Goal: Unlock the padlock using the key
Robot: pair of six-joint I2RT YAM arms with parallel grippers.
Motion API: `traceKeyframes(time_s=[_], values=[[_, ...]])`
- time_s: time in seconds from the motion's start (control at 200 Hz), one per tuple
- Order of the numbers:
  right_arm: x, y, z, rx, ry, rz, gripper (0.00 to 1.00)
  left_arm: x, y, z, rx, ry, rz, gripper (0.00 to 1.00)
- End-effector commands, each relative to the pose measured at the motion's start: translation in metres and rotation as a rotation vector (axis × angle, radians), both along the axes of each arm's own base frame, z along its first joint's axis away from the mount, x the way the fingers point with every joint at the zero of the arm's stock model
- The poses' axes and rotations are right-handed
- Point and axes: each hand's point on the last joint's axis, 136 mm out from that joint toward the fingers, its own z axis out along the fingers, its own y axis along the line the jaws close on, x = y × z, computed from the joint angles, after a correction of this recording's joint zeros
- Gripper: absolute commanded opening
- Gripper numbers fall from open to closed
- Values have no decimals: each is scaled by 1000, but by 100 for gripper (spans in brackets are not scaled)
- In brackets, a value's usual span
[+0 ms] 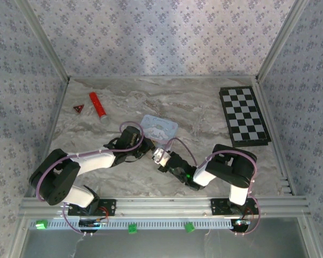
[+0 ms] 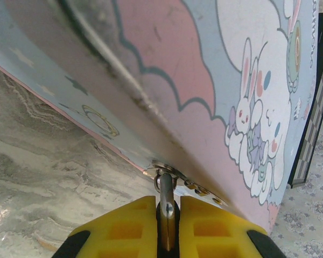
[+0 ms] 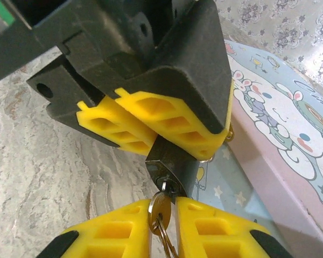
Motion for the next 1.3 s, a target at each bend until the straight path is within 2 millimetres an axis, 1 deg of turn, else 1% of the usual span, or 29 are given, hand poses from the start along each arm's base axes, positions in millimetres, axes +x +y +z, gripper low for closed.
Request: traceKeyframes(time_s=[0.0,0.09,0.285,0.53,0.74,0.94,1.034,1.174,1.294], values=[[7,-1,14,85,16,-36,18,5,-12,26,-60,-71,-26,0],[10,-1,14,105,31,-50,16,5,-12,25,-59,-68,-23,0],[19,-9,14,176,92,-103,15,4,-14,23,-57,-63,-24,0],[21,-6,22,241,157,-116,14,4,-19,20,-58,-54,-31,0],[23,-6,17,287,233,-134,14,4,-21,17,-53,-47,-35,0],[23,-7,15,348,330,-126,12,7,-22,14,-41,-43,-33,0],[25,-14,9,382,382,-128,10,9,-25,13,-40,-49,-39,0],[33,-25,-2,467,518,-136,7,14,-36,13,-36,-52,-66,0],[36,-35,-6,511,569,-168,7,19,-43,9,-34,-50,-75,0]])
